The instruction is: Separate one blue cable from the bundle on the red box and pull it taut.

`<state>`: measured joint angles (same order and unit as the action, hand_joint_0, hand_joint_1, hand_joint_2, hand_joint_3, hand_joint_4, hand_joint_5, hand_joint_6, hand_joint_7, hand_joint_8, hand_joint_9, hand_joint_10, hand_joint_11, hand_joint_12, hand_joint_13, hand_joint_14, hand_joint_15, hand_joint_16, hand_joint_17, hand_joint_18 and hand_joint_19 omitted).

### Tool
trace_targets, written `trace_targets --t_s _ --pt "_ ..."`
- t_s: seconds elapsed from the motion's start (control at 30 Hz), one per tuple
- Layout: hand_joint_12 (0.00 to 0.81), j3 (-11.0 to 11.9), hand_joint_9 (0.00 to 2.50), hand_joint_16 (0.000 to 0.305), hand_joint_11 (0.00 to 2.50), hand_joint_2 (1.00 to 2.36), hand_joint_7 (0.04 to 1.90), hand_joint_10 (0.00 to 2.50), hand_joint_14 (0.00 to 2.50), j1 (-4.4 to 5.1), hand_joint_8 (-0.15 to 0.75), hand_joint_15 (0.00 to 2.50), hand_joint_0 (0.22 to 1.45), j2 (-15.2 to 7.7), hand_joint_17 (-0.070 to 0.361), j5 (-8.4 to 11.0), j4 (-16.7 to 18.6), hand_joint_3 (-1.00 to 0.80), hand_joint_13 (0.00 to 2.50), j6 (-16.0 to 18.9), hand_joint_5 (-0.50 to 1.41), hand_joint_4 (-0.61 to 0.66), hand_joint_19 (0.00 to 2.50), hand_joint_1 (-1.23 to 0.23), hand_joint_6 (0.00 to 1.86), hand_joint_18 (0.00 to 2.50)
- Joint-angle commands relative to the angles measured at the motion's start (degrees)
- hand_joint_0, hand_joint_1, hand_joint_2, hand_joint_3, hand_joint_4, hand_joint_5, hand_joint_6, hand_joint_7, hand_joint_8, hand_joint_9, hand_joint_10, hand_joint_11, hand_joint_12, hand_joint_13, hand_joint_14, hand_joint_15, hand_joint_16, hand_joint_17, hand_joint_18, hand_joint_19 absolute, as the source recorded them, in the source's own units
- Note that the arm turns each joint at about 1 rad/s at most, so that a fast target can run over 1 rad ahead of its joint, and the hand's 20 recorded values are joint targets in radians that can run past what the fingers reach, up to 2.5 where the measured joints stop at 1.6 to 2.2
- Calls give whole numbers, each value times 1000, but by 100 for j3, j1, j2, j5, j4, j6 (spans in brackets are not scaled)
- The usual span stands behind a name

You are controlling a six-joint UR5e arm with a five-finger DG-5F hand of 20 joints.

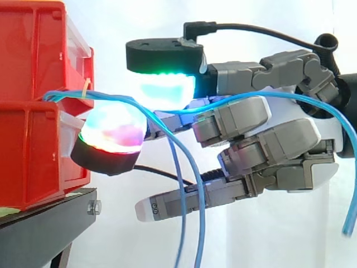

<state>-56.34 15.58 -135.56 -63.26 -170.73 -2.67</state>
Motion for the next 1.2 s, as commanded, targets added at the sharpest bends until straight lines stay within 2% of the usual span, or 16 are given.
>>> trace_targets --t_s 0.0,0.07,0.23,0.3,0.4,0.57,0.63,0.73,0.93,1.0,1.07,1.13,1.17 --pt "320 0 1553 33 1479 1018 613 11 22 -20 215 1026 606 3 74 -81 -39 -262 1797 12 -159 136 168 -694 932 171" --pt "330 0 1570 33 1482 1013 635 12 22 -29 211 1022 597 12 74 -99 -83 -347 1790 12 -147 132 191 -694 933 183" --pt "325 0 1626 32 1487 1008 690 14 24 -55 210 1013 595 12 72 -178 -224 -415 1781 12 -127 131 211 -664 929 222" --pt "327 0 1635 31 1498 1011 701 15 22 -55 218 1014 602 12 71 -213 -276 -371 1779 12 -122 117 226 -660 936 246" --pt "334 0 1659 31 1529 1016 705 15 23 -90 219 1004 618 47 71 -380 -487 -281 1776 -6 -114 89 246 -701 951 301" --pt "335 0 1668 33 1534 1020 742 14 24 -134 231 997 643 153 75 -406 -689 -187 1764 -23 -108 29 276 -754 960 361" --pt "332 0 1643 33 1575 1021 770 11 25 -143 224 998 668 188 74 -406 -786 -165 1730 -41 -116 -32 303 -779 969 390" --pt "337 0 1626 33 1579 1020 819 9 25 -152 225 997 717 214 75 -424 -892 -208 1708 -50 -128 -75 317 -810 976 436" --pt "332 0 1652 34 1570 1002 872 12 26 -187 233 993 785 267 76 -477 -1032 -483 1689 -50 -130 -137 340 -830 976 488" --pt "336 0 1684 33 1547 1000 902 14 27 -205 230 987 730 267 75 -485 -1067 -500 1684 -59 -111 -112 341 -850 966 511" --pt "333 0 1698 33 1554 1000 838 15 27 -222 227 979 699 293 75 -529 -1111 -500 1687 -76 -101 -61 349 -847 959 511" --pt "328 -9 1721 33 1524 1000 852 19 27 -240 223 976 654 320 74 -556 -1173 -500 1687 -120 -87 -16 360 -836 941 510" --pt "331 0 1726 33 1512 1000 880 22 26 -266 218 971 588 346 74 -582 -1234 -500 1687 -190 -72 13 373 -784 920 506"
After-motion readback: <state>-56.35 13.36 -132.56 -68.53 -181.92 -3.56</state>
